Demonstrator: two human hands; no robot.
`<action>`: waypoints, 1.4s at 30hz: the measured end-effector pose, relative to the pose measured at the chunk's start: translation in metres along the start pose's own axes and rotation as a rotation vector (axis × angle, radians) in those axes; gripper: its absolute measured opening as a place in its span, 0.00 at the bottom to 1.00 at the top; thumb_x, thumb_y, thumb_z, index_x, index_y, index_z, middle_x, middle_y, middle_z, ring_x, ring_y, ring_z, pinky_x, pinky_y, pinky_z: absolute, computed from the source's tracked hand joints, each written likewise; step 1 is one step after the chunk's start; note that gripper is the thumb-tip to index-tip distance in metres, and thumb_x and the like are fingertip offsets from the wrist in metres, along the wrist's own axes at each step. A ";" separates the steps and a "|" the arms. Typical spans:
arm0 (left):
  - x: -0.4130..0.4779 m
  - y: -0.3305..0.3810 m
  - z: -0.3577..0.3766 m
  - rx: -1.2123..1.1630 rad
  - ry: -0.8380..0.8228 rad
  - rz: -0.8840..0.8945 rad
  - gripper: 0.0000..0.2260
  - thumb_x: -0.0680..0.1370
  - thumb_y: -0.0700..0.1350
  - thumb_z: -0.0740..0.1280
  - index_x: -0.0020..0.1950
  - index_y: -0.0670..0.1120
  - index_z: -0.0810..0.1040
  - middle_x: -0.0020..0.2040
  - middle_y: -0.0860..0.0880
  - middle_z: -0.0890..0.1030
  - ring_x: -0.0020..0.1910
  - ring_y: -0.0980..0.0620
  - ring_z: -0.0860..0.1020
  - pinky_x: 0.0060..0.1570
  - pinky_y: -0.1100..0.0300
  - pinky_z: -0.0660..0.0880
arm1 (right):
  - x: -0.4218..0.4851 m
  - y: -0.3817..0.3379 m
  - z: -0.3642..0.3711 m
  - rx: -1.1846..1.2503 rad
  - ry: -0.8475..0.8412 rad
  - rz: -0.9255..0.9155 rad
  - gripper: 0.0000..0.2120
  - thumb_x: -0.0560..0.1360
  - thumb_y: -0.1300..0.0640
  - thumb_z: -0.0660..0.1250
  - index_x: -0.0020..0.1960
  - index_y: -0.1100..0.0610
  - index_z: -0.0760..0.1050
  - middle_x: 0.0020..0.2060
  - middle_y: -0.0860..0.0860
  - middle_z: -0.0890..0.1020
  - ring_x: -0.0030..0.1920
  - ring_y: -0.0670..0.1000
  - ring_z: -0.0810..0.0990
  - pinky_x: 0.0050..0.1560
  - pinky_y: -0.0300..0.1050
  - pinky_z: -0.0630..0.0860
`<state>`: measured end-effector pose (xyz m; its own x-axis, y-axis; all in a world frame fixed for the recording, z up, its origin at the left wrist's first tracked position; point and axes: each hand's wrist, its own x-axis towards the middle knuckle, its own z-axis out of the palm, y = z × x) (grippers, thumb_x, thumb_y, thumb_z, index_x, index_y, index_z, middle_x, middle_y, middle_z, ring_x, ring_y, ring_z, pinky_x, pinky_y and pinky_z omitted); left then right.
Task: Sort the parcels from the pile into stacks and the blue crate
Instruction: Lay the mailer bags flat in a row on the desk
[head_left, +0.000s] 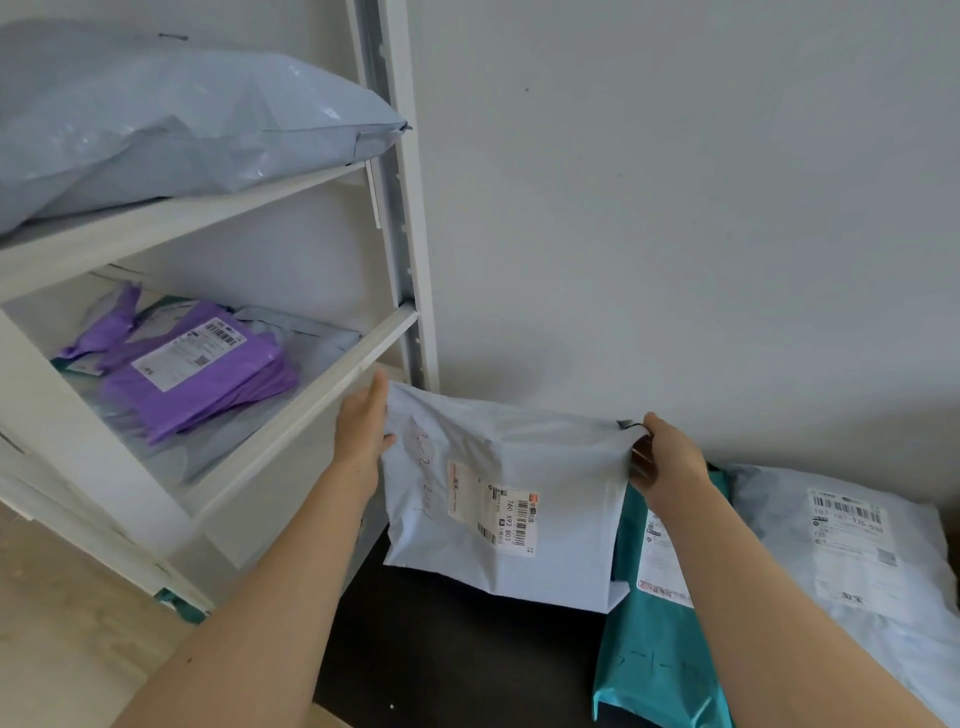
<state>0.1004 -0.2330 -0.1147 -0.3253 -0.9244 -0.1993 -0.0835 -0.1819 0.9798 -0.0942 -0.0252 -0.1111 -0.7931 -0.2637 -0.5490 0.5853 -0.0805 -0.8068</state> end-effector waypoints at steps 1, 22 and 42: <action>0.002 -0.009 -0.001 0.039 -0.037 -0.024 0.22 0.80 0.60 0.59 0.60 0.42 0.75 0.54 0.47 0.77 0.53 0.44 0.75 0.47 0.56 0.72 | 0.002 0.003 -0.001 0.011 0.020 0.031 0.10 0.79 0.57 0.63 0.40 0.58 0.72 0.36 0.54 0.77 0.35 0.52 0.76 0.42 0.48 0.77; 0.026 -0.097 0.003 0.623 -0.396 -0.251 0.31 0.79 0.53 0.64 0.78 0.45 0.55 0.76 0.45 0.61 0.72 0.44 0.63 0.66 0.52 0.64 | 0.051 0.056 -0.006 -0.134 -0.037 0.017 0.15 0.80 0.50 0.62 0.57 0.61 0.75 0.45 0.55 0.80 0.42 0.53 0.76 0.44 0.44 0.72; 0.066 -0.122 0.001 0.722 -0.206 -0.316 0.06 0.79 0.43 0.62 0.43 0.42 0.71 0.40 0.45 0.71 0.37 0.49 0.70 0.36 0.58 0.65 | 0.065 0.101 0.008 -0.775 -0.031 -0.138 0.28 0.78 0.50 0.66 0.73 0.57 0.62 0.64 0.55 0.76 0.60 0.58 0.76 0.61 0.55 0.74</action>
<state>0.0877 -0.2715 -0.2476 -0.3456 -0.7725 -0.5328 -0.7644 -0.0975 0.6373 -0.0852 -0.0581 -0.2268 -0.8382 -0.3281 -0.4357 0.1881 0.5759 -0.7956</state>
